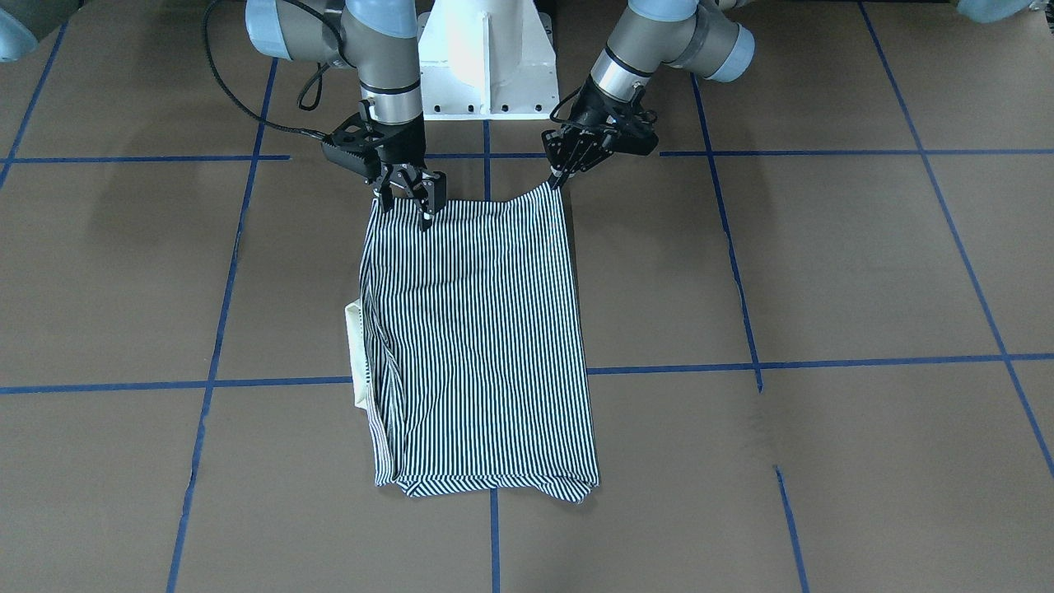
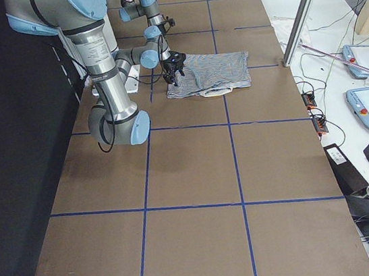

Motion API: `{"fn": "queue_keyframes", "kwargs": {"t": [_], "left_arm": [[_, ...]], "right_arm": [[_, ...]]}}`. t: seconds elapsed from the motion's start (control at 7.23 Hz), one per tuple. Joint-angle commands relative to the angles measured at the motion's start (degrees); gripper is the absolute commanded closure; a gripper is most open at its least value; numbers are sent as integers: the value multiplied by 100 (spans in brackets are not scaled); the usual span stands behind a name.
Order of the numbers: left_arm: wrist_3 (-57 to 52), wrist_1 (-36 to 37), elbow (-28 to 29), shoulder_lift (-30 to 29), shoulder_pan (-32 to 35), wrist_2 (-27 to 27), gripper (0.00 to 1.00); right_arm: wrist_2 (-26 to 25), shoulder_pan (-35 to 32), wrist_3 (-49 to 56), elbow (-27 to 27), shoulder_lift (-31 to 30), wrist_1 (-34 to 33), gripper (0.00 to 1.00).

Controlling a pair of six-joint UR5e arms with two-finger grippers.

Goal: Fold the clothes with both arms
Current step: 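Bring the right gripper to the shirt's near edge beside the left gripper, then grasp the shirt's near edge with both grippers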

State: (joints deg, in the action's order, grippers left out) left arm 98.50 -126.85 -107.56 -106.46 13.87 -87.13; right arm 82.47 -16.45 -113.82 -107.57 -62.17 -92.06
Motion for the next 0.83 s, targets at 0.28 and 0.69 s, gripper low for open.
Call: {"fn": "queue_keyframes", "kwargs": {"t": [0.28,0.69], "left_arm": [[3,2,-2,-6,-25,3,100],[-6,-7,7,-15,-25,-6,100]], "right_arm": [[-29,204,9,236,12,-163,26],[-29,221,78,333,30,-172,30]]}}
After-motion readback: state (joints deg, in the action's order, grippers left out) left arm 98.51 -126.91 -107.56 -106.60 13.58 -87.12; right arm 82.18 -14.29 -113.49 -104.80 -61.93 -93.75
